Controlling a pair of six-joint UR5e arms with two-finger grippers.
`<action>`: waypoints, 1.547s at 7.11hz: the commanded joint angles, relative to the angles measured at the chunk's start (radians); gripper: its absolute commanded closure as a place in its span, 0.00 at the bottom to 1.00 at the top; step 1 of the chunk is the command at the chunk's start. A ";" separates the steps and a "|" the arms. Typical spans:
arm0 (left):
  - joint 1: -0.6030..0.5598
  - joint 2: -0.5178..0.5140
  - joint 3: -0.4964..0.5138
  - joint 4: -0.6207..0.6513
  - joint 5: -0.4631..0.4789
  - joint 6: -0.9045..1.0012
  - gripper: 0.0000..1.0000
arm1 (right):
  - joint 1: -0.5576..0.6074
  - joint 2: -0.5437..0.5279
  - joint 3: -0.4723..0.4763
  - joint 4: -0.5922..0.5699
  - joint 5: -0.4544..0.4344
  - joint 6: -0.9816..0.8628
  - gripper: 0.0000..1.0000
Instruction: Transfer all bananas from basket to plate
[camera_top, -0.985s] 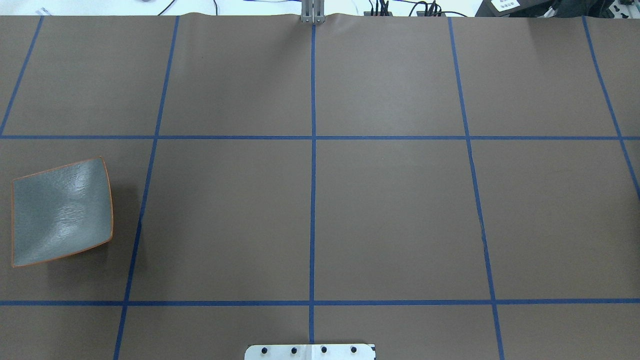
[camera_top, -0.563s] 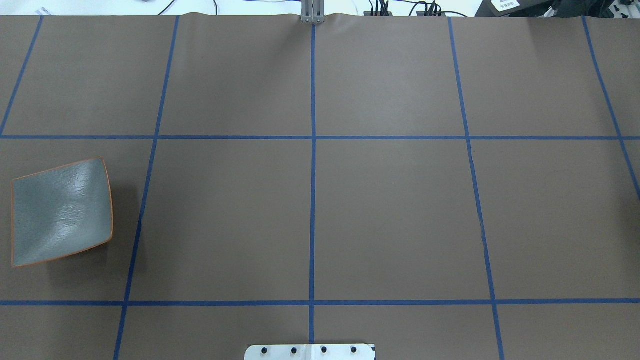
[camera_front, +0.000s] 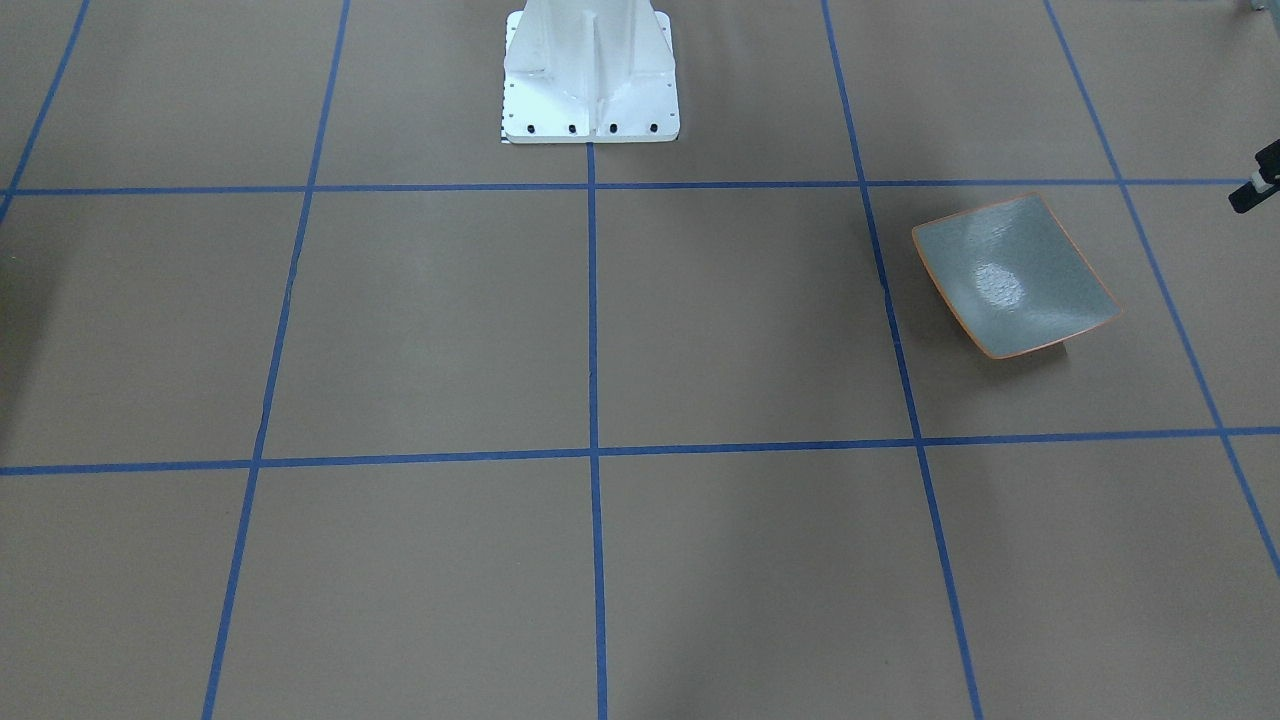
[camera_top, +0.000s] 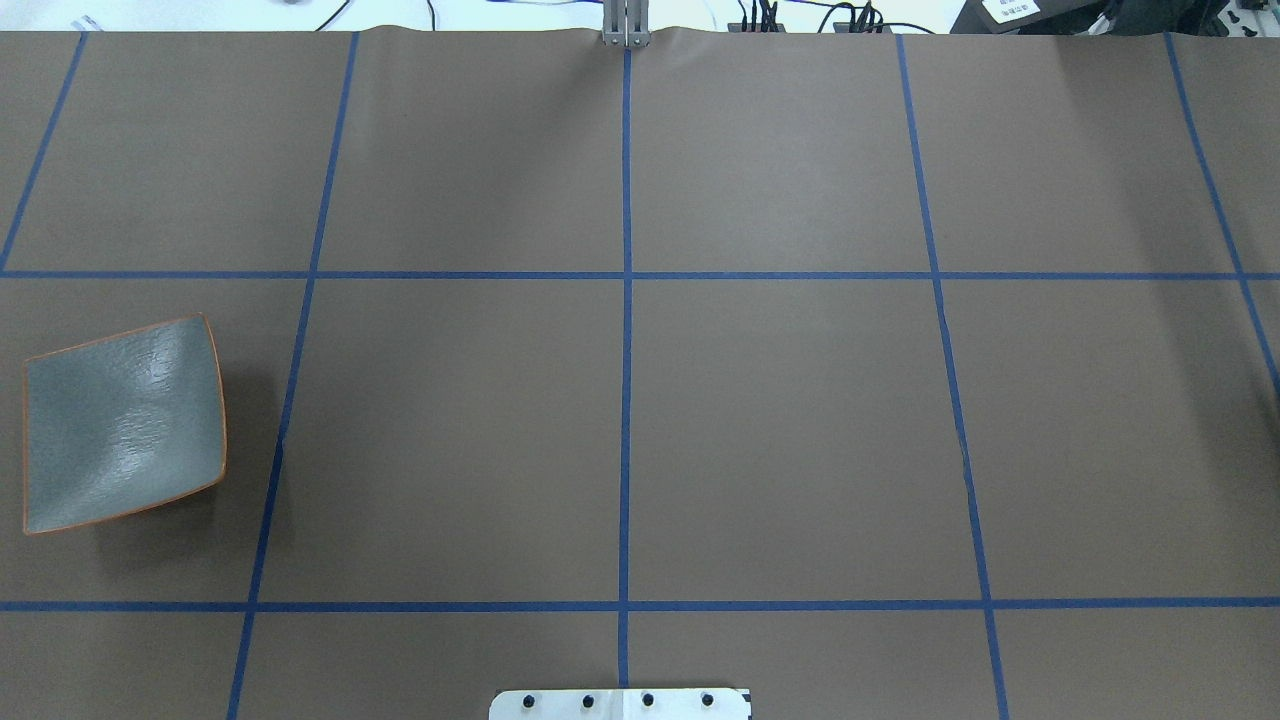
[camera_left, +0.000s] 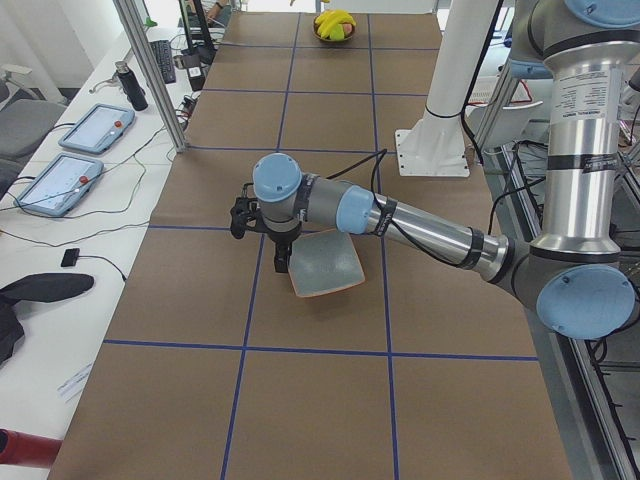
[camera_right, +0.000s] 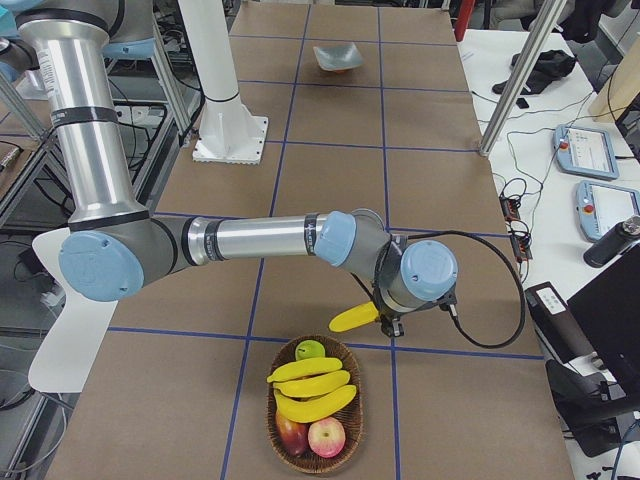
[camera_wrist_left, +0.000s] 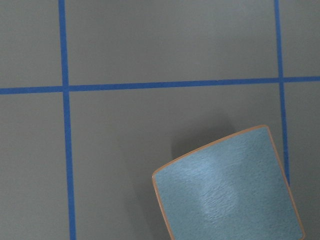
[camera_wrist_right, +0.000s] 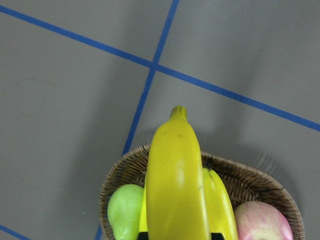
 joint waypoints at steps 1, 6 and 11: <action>0.040 -0.090 0.010 0.000 -0.062 -0.077 0.00 | -0.113 0.003 0.075 0.002 0.174 0.164 1.00; 0.106 -0.156 0.031 -0.017 -0.061 -0.134 0.00 | -0.345 0.011 0.204 0.280 0.227 0.761 1.00; 0.175 -0.214 0.079 -0.032 0.035 -0.142 0.00 | -0.574 0.189 0.214 0.471 0.018 1.237 1.00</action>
